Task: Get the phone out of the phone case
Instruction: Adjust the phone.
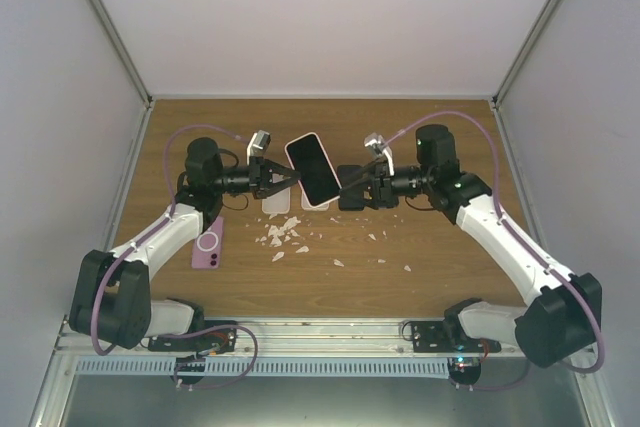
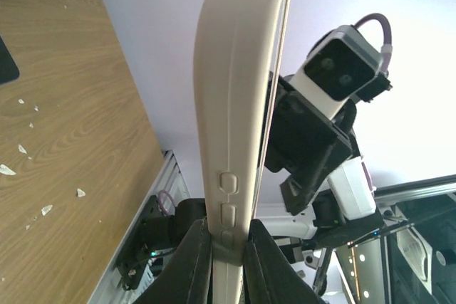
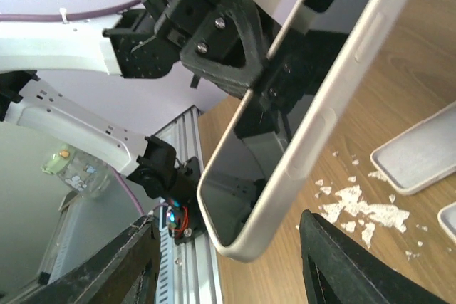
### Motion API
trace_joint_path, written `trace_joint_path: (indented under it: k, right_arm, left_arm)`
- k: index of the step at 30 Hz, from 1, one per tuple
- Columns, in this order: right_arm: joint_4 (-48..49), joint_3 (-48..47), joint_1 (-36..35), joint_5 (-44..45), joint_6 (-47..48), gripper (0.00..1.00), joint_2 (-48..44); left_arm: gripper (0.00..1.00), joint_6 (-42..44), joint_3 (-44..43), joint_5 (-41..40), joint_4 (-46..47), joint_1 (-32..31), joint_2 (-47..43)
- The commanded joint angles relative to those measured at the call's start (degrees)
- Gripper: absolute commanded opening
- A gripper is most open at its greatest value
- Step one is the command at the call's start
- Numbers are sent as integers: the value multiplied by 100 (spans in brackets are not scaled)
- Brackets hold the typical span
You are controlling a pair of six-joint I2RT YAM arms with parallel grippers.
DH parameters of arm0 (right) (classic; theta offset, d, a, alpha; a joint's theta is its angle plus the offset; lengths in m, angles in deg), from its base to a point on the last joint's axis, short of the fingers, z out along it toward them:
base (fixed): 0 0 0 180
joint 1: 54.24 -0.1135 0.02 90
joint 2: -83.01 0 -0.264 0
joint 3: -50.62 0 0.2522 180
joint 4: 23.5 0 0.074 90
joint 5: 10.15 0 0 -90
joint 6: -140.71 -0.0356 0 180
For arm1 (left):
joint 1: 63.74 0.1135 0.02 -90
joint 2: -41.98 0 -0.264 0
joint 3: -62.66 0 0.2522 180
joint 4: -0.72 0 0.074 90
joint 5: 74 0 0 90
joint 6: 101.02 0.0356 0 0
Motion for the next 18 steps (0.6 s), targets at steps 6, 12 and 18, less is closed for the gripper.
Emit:
trace_joint_path:
  k: [6,12,18]
  right_arm:
    - [-238,-82,48,-382,390,45,146]
    - [-227,-17,52,-370,436,35,137]
    - [-209,8,102,-380,395,25,172]
  left_arm:
    - [0,-327,-37,390,910,37,25]
    - [0,-408,-6,428,1064,38,19]
    - [0,-437,-3,455,1096,38,-1]
